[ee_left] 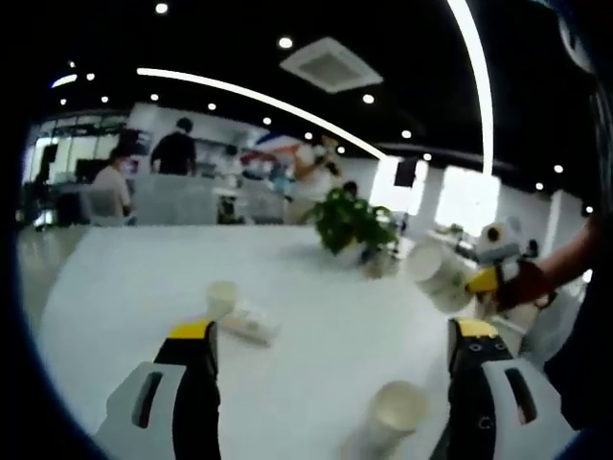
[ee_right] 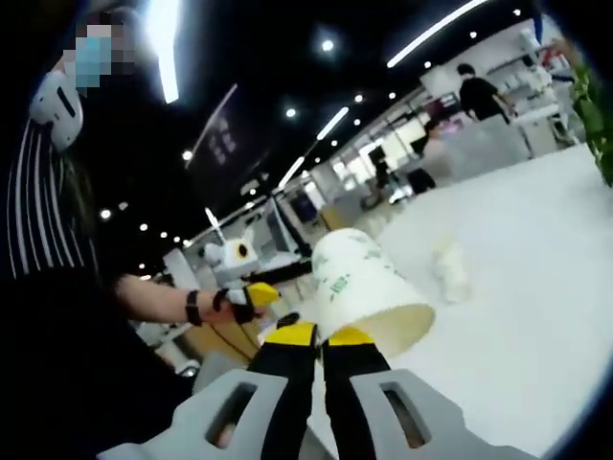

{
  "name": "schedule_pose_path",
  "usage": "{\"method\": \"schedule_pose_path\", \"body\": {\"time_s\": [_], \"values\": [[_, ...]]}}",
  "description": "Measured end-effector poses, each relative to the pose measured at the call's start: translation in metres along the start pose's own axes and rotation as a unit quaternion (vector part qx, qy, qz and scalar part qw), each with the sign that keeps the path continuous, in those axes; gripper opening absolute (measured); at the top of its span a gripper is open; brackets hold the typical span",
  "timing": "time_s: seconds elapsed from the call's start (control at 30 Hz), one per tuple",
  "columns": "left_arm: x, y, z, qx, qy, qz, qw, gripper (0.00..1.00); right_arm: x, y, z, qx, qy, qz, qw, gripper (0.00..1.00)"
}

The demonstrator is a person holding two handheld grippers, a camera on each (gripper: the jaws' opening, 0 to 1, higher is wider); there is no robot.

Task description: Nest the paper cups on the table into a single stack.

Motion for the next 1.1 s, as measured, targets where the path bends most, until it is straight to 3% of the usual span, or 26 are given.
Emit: {"method": "schedule_pose_path", "body": {"time_s": [0.23, 0.43, 0.6, 0.67, 0.8, 0.87, 0.9, 0.97, 1.0, 1.1], "values": [[-0.005, -0.001, 0.008, -0.002, -0.014, 0.002, 0.9999, 0.99, 0.003, -0.008, -0.001, -0.012, 0.004, 0.029, 0.9995, 0.0], [-0.01, 0.002, 0.012, 0.005, -0.022, 0.007, 0.9997, 0.99, 0.003, -0.016, -0.008, -0.074, 0.021, 0.121, 0.9897, 0.0], [-0.014, 0.005, 0.015, 0.008, -0.026, 0.008, 0.9996, 0.99, 0.008, -0.021, -0.004, -0.11, 0.014, 0.171, 0.979, 0.0], [-0.015, 0.006, 0.016, 0.006, -0.029, 0.01, 0.9995, 0.99, 0.009, -0.023, -0.003, -0.138, 0.02, 0.202, 0.9694, 0.0], [-0.016, 0.009, 0.017, 0.001, -0.03, 0.013, 0.9995, 0.99, 0.012, -0.028, 0.001, -0.204, 0.02, 0.264, 0.9426, 0.0], [-0.016, 0.01, 0.019, -0.001, -0.033, 0.013, 0.9994, 0.99, 0.014, -0.034, 0.003, -0.277, 0.016, 0.295, 0.9142, 0.0], [-0.017, 0.011, 0.02, -0.007, -0.034, 0.012, 0.9993, 0.99, 0.014, -0.035, 0.003, -0.297, 0.014, 0.309, 0.9036, 0.0], [-0.017, 0.012, 0.022, -0.011, -0.036, 0.009, 0.9993, 0.99, 0.013, -0.036, 0.002, -0.304, 0.011, 0.327, 0.8947, 0.0], [-0.016, 0.011, 0.021, -0.012, -0.036, 0.01, 0.9992, 0.99, 0.013, -0.037, 0.001, -0.302, 0.012, 0.328, 0.8951, 0.0], [-0.016, 0.012, 0.021, -0.008, -0.035, 0.011, 0.9993, 0.99, 0.011, -0.039, -0.003, -0.325, 0.018, 0.352, 0.8774, 0.0]]}}
Point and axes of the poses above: the point that each gripper's makers call its tool centre point, and the gripper's own axes: x roughly forward along the fingers, z roughly to its left, y roughly out of its underside, the point moved 4 cm from there along -x, roughly backward along the fingers, and after that the axes turned 9 degrees about -y, right-handed, at the moved point
